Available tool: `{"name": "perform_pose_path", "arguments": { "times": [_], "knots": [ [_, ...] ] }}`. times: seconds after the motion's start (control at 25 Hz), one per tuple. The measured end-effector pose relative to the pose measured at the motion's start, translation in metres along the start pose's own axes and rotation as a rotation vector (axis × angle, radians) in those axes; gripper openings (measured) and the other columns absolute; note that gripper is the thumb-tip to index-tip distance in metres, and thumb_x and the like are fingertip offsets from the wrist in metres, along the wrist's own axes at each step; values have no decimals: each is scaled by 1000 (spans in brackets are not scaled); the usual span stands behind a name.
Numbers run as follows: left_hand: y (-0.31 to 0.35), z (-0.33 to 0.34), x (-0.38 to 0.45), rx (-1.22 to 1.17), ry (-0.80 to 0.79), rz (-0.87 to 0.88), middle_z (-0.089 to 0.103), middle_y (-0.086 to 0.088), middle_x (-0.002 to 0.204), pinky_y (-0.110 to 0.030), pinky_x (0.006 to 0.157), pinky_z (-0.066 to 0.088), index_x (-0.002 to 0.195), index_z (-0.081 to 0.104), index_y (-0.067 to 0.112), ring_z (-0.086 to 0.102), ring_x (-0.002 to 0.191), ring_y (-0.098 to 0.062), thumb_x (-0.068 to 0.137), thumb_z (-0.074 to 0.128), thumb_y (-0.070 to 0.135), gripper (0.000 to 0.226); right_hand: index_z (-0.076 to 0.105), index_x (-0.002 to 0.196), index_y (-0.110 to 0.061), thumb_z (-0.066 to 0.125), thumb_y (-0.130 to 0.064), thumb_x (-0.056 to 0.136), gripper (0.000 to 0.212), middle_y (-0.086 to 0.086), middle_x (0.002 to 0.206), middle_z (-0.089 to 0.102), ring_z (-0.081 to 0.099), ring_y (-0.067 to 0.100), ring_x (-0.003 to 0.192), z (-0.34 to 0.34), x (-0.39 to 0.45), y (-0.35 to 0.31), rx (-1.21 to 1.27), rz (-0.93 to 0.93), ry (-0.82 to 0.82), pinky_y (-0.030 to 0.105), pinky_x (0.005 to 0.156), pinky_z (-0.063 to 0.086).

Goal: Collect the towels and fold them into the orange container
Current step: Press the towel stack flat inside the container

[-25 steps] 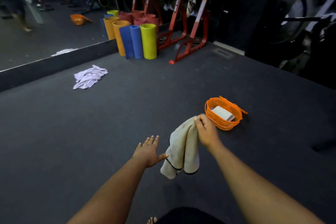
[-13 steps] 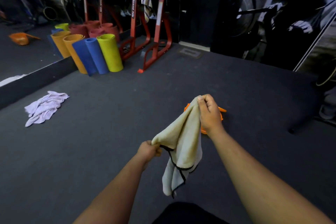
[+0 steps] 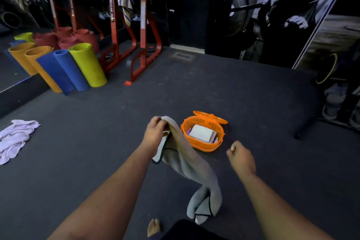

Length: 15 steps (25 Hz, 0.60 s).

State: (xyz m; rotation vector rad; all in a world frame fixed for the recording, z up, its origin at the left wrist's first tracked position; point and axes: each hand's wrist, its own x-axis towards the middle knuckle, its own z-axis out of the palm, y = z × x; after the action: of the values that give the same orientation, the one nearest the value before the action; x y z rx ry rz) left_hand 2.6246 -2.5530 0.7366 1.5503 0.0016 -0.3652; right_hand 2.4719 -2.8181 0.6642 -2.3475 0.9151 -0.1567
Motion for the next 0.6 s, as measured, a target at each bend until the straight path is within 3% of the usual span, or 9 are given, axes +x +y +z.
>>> {"name": "perform_pose_path", "arguments": {
  "times": [0.08,0.16,0.32,0.44,0.6],
  "knots": [
    [6,24,21,139,-162,23,66,-12,92,-30,79,55,104,61,2,66,84,-20,99,54,5,9,52,86,-23,69,-23,91,17,1,84,67,66,30,84,-2,23,-15,115,-39,-72,36,70,51],
    [10,46,41,183,-320,46,63,-12,90,-29,77,54,105,60,4,63,79,-17,99,54,-2,10,60,104,-25,67,-18,94,14,0,98,67,63,21,90,-5,44,-47,223,-183,-142,29,74,46],
    [29,67,87,167,-505,114,65,-3,93,-33,83,52,102,64,14,63,89,-16,98,56,4,12,49,146,-27,60,-14,100,49,-9,123,57,59,11,107,-11,81,-109,310,-377,-228,19,92,46],
    [54,71,122,138,-561,82,68,-4,94,-37,86,55,99,63,13,66,92,-18,98,52,7,12,46,149,-27,60,-17,101,51,-9,127,60,58,6,112,-11,106,-138,281,-357,-244,14,91,42],
    [66,69,162,176,-647,44,62,3,79,-39,82,51,77,59,23,61,82,-15,90,45,16,20,51,146,-32,60,-17,101,48,-1,115,68,62,6,109,-6,126,-153,348,-265,-193,10,88,45]
  ]
}}
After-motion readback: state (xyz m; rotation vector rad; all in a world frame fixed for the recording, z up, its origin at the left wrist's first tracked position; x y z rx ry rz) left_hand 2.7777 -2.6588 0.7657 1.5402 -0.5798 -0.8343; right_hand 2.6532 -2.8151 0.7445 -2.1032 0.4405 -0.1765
